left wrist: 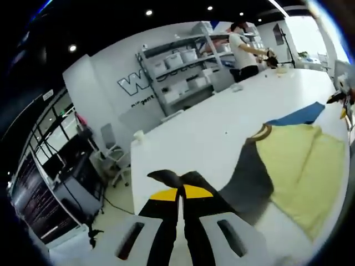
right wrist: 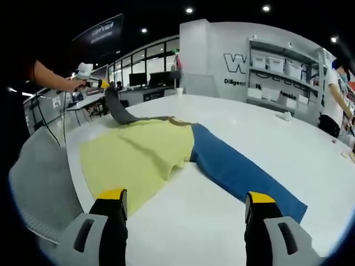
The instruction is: Fold the garment on the visible template until the final outline fits inside the template.
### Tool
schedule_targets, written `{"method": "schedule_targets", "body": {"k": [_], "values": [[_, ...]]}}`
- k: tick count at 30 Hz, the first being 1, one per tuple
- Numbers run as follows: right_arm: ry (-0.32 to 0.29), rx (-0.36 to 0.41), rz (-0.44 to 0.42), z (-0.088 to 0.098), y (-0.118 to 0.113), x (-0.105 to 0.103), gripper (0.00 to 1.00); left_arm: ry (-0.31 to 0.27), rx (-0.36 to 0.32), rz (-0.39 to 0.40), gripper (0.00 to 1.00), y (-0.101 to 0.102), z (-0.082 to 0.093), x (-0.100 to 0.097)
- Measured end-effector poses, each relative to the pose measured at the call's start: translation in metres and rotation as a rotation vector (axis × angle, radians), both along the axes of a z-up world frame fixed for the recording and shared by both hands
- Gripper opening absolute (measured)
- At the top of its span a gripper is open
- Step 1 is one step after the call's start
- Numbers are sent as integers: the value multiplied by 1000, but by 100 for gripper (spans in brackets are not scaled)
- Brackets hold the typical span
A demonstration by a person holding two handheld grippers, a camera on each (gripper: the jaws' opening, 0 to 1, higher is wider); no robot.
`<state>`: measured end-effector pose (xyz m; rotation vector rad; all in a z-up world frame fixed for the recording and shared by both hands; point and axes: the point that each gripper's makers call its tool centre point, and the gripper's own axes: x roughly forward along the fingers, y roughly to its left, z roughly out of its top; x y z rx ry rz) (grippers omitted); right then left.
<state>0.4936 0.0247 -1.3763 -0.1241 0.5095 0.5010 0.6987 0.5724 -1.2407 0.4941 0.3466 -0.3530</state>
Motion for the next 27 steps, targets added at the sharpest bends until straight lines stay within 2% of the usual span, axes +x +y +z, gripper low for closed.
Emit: {"method": "schedule_targets", "body": {"k": [9, 18, 27], "values": [[11, -11, -15, -1, -6, -5, 86, 36, 33, 14, 5, 13, -21, 9], [10, -30, -26, 3, -9, -5, 86, 20, 53, 38, 5, 30, -23, 23], [1, -41, -35, 10, -12, -4, 88, 41, 70, 49, 5, 38, -37, 28]]}}
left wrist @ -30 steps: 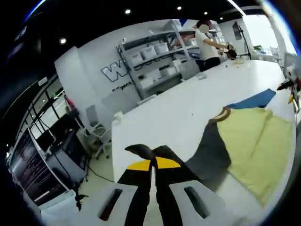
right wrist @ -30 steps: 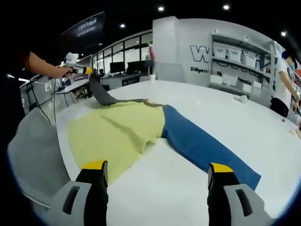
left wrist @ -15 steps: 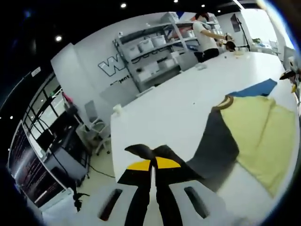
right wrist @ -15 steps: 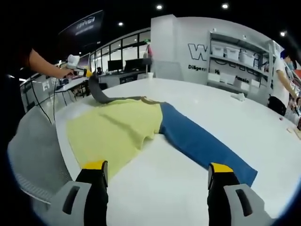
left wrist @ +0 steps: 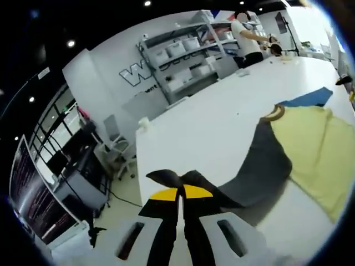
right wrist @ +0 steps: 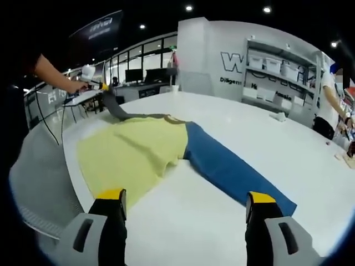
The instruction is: Fold the garment on the visible template until the final outline fits inside the template.
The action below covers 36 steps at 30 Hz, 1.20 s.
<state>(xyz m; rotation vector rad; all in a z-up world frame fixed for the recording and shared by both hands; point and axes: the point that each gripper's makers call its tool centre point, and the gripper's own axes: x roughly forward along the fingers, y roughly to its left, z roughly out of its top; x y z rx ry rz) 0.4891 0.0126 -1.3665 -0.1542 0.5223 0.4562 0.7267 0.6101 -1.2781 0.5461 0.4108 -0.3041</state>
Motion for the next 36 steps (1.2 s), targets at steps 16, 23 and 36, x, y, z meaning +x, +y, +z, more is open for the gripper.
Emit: {"method": "schedule_targets", "body": {"k": [16, 23, 36], "values": [[10, -42, 115, 6, 26, -7, 95, -3, 51, 8, 5, 8, -22, 16], [12, -50, 109, 7, 24, -4, 95, 31, 43, 35, 5, 15, -34, 14], [32, -84, 143, 4, 32, -11, 95, 63, 72, 63, 5, 31, -56, -6]]}}
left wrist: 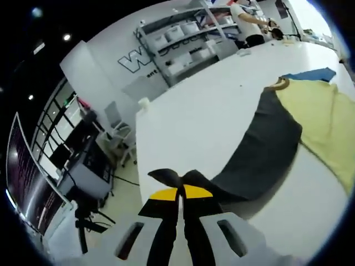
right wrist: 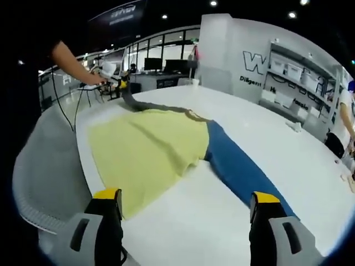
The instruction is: Fold the garment on the visible template until the final outline fits inside the template.
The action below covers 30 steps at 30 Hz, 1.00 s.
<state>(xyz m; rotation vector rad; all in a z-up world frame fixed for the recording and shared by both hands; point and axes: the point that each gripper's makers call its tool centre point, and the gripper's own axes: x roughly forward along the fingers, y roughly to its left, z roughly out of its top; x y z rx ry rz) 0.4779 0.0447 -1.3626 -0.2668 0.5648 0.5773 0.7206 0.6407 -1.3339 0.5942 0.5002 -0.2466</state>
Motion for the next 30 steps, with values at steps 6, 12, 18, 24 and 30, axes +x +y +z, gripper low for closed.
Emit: {"method": "schedule_targets", "body": {"k": [6, 12, 18, 24, 30], "values": [[-3, 11, -12, 1, -1, -1, 95, -12, -1, -5, 7, 0, 3, 0], [-18, 35, -39, 7, -4, 3, 95, 1, 22, -1, 8, 4, -3, -3], [-25, 33, -40, 9, -2, 5, 95, 21, 17, 3, 8, 6, -9, -7], [-9, 31, -36, 4, 0, 0, 95, 65, -3, -39, 16, -14, -30, -15], [1, 24, -42, 2, -2, -2, 95, 92, -4, -67, 21, -28, -45, -15]]}}
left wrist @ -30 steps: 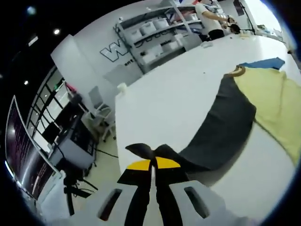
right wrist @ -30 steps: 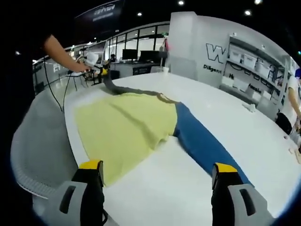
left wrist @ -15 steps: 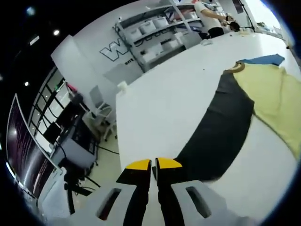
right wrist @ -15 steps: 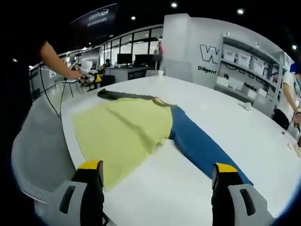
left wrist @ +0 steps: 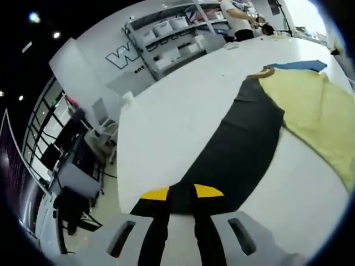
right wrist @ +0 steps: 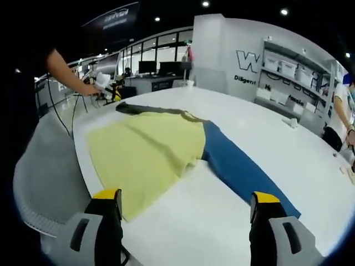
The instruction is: Fold the garment on the visible template until the final outline fits inside the template.
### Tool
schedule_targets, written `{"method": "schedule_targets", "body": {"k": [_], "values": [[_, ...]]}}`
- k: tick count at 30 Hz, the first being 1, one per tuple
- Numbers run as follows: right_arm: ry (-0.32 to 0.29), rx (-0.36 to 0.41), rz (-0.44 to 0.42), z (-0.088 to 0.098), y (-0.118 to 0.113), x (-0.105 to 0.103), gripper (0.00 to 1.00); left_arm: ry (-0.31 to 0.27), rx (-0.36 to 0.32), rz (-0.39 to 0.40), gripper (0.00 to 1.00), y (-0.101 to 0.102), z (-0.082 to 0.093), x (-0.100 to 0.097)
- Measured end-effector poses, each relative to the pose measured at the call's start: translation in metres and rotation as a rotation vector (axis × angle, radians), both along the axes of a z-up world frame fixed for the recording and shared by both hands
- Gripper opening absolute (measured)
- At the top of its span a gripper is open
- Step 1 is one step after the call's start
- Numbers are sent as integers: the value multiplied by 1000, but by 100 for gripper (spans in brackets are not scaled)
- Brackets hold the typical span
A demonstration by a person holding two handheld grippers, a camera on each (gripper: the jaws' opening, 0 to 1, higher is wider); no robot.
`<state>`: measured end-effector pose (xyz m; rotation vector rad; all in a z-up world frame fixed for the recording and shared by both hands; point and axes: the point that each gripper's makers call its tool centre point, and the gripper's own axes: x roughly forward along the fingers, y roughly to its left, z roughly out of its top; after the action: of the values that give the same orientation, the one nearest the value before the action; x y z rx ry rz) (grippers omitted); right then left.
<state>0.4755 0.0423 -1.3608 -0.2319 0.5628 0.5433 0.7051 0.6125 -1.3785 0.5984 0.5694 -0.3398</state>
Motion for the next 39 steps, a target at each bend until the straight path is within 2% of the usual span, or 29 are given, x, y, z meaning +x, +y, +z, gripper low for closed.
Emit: {"method": "schedule_targets", "body": {"k": [5, 9, 18, 24, 33, 39], "values": [[4, 0, -12, -1, -4, 0, 95, 12, -15, -1, 24, -6, -6, 7], [11, -1, -17, -3, -5, -2, 95, 44, -37, 22, 28, -7, -17, 11], [23, 0, -27, -6, -6, -5, 95, 85, -25, 44, 29, -9, -35, 20], [20, 11, -35, -3, -6, -4, 95, 117, -55, 89, 21, -5, -41, 23], [27, 5, -31, -4, -6, -4, 94, 136, -31, 80, 12, -5, -46, 23], [28, 11, -24, -5, -1, -1, 94, 136, -31, 76, 8, -5, -42, 20]]}}
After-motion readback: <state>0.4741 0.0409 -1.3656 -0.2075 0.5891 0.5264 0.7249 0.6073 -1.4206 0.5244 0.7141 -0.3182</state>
